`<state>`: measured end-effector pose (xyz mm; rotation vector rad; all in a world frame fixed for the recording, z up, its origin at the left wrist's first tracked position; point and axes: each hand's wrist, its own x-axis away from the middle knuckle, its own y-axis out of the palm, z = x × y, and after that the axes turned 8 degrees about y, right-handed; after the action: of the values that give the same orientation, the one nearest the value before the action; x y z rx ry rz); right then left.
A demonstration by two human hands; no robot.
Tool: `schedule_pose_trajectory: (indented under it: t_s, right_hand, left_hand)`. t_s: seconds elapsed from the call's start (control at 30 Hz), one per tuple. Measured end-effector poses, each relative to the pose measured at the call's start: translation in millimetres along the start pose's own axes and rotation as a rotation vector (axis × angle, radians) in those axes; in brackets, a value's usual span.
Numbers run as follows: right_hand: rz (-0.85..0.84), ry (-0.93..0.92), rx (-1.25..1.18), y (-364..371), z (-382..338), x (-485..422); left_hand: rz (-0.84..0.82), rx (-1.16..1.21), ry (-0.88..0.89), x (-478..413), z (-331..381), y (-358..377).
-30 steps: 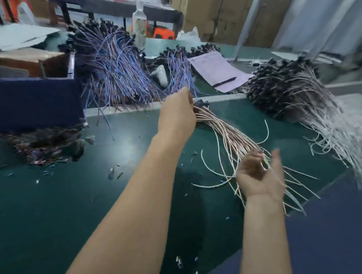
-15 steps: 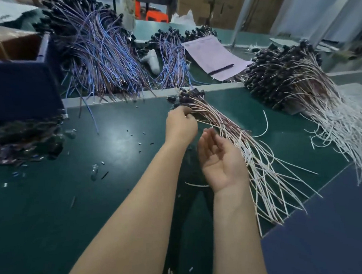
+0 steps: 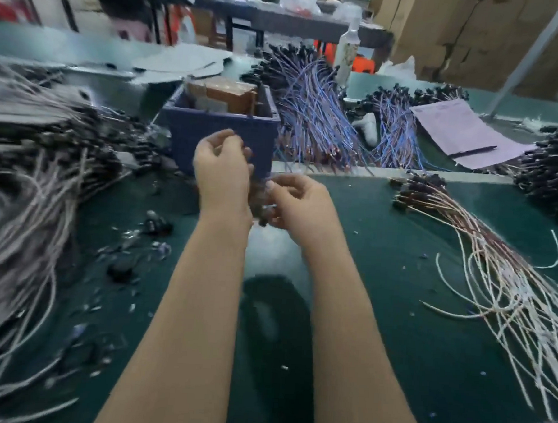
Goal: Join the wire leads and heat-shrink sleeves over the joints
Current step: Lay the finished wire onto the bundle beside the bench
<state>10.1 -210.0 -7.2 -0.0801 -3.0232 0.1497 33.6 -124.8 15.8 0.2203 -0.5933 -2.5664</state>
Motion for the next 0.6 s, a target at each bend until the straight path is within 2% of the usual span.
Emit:
schedule_pose_trajectory:
  t_s: [0.1, 0.2, 0.27, 0.33, 0.4, 0.47, 0.6]
  right_hand:
    - [-0.111, -0.054, 0.294, 58.3, 4.1, -0.4]
    - [-0.230, -0.099, 0.381, 109.1, 5.8, 3.6]
    - [-0.341, -0.176, 0.455, 137.9, 7.0, 7.0]
    - [-0.445, -0.273, 0.639, 159.5, 5.4, 10.1]
    - [-0.495, -0.259, 0.747, 175.5, 3.8, 10.9]
    - [-0.462, -0.165, 0.662, 185.5, 2.5, 8.0]
    - [-0.361, 0.082, 0.243, 190.6, 6.5, -2.0]
  left_hand:
    - [0.209, 0.008, 0.063, -18.0, 18.5, -48.8]
    - [0.376, -0.010, 0.124, -30.0, 33.1, -86.2]
    - [0.457, -0.009, 0.153, -37.0, 41.6, -105.6]
    - [0.518, -0.019, 0.192, -42.5, 49.3, -119.7]
    - [0.565, -0.008, 0.232, -47.7, 55.0, -127.7]
    - [0.584, -0.001, 0.244, -51.4, 57.0, -130.5]
    - [0.571, 0.075, 0.203, -54.4, 54.3, -127.3]
